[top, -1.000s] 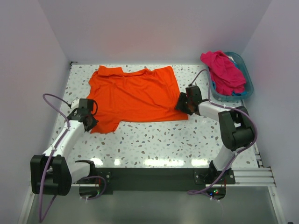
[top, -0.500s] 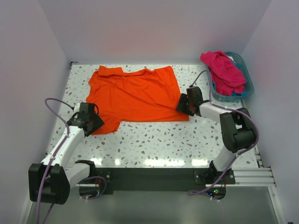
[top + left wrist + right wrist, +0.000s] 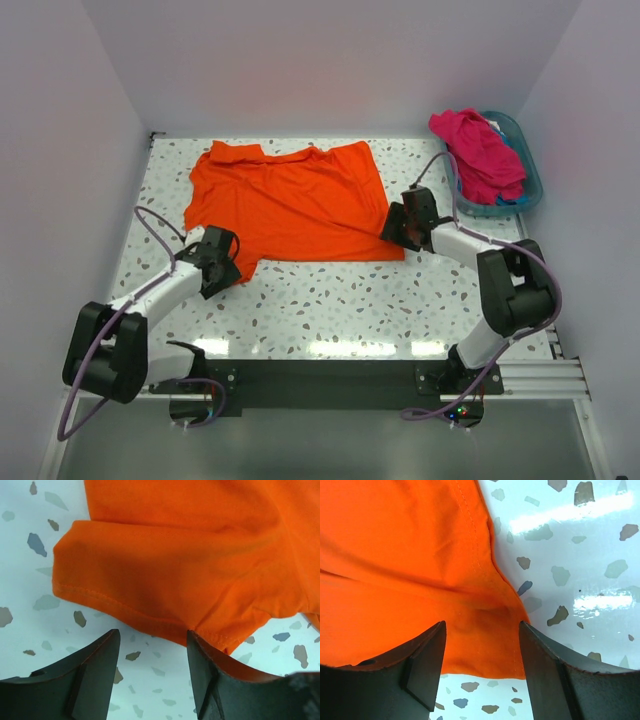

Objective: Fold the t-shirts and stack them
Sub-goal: Flatten the tshirt out

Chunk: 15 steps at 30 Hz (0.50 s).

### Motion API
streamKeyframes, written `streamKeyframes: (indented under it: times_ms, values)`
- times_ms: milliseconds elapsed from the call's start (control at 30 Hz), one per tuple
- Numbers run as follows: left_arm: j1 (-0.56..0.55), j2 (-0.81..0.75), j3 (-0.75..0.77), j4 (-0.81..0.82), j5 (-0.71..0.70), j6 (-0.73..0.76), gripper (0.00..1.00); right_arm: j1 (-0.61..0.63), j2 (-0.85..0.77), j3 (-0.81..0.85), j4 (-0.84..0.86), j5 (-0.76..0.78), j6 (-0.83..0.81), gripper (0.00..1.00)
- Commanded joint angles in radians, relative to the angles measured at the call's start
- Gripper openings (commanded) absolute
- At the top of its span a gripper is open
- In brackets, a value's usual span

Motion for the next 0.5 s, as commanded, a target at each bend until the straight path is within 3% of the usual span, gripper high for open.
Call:
streamKeyframes:
  times_ms: [0,200,233,367,467]
  values:
    - [-0.005,0.045,-0.017,0.104,-0.039,-0.008,0.59,-0.005,-0.055,-0.01,-0.009,0.036,-0.011,0.64]
    - [-0.005,0.085,-0.055,0.167,-0.039,-0.014,0.39,-0.002,-0.105,-0.033,-0.03,0.078,-0.009,0.68]
    - [-0.005,0.087,-0.057,0.173,-0.039,-0.014,0.29,-0.003,-0.113,-0.038,-0.033,0.092,-0.008,0.69]
    - [-0.005,0.081,-0.054,0.181,-0.04,0.0,0.02,-0.005,-0.144,-0.047,-0.059,0.133,-0.008,0.73]
    - [-0.003,0.061,-0.04,0.163,-0.043,0.012,0.0,-0.003,-0.151,-0.052,-0.067,0.136,-0.005,0.72]
